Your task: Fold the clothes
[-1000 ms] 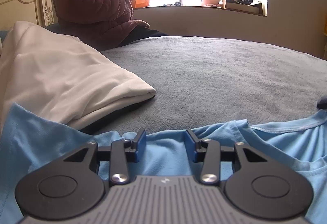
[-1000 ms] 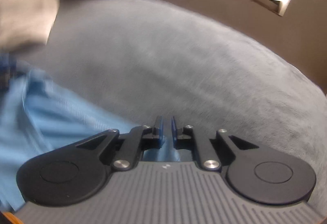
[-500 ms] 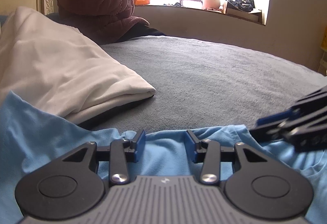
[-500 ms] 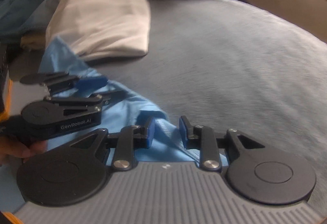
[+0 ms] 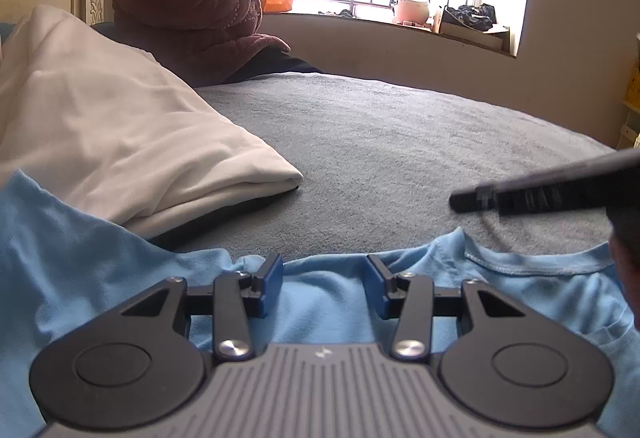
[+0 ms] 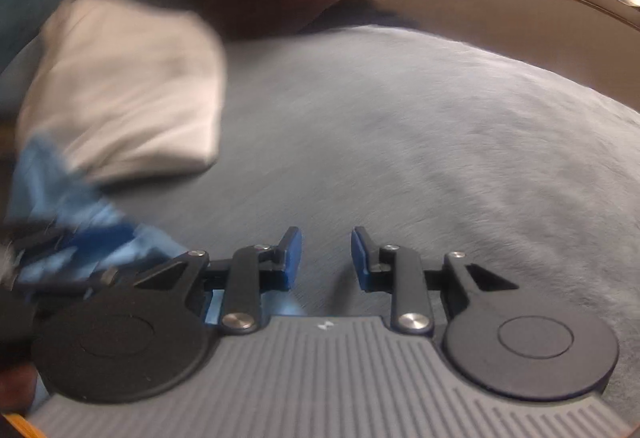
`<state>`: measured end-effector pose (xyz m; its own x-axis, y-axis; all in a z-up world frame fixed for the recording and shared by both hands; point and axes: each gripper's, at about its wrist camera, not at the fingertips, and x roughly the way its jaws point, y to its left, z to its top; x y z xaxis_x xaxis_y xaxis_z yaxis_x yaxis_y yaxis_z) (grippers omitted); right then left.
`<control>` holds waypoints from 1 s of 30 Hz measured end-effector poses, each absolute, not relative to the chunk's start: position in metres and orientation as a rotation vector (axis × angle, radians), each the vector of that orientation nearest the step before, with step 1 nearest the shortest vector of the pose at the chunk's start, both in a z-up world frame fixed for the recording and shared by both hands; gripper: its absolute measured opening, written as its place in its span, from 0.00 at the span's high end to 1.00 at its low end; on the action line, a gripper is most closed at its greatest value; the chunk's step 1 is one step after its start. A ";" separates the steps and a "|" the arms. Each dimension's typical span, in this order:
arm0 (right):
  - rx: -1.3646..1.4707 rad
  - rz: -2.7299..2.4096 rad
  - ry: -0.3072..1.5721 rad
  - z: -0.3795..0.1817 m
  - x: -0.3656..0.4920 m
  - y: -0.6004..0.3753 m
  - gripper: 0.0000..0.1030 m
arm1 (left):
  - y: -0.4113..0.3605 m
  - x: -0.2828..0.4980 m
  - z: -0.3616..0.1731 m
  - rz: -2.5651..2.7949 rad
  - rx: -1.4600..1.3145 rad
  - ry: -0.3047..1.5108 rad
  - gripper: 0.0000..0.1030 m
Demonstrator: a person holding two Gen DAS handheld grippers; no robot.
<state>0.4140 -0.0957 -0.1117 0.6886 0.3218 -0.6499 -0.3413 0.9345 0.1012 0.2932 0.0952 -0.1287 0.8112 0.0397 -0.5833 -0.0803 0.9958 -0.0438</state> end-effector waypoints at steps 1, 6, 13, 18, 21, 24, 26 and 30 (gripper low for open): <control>0.005 0.352 0.727 -0.112 0.418 -0.100 0.75 | 0.094 0.293 -0.129 0.066 -0.062 0.622 0.55; 0.185 0.391 0.751 -0.101 0.419 -0.123 0.73 | 0.100 0.294 -0.125 0.054 -0.095 0.629 0.55; 0.242 0.522 0.853 -0.096 0.405 -0.109 0.55 | 0.117 0.295 -0.115 0.086 -0.179 0.629 0.55; 0.067 0.522 0.891 -0.110 0.402 -0.079 0.75 | 0.121 0.303 -0.121 0.156 -0.139 0.635 0.55; -0.063 0.490 0.870 -0.115 0.396 -0.066 0.94 | 0.128 0.307 -0.128 0.192 -0.141 0.647 0.55; -0.119 0.415 0.848 -0.119 0.397 -0.064 0.98 | 0.131 0.307 -0.129 0.197 -0.157 0.644 0.55; -0.094 0.358 0.846 -0.119 0.401 -0.073 1.00 | 0.129 0.307 -0.129 0.200 -0.144 0.643 0.55; 0.005 0.268 0.816 -0.107 0.406 -0.093 0.97 | 0.129 0.308 -0.129 0.199 -0.144 0.644 0.55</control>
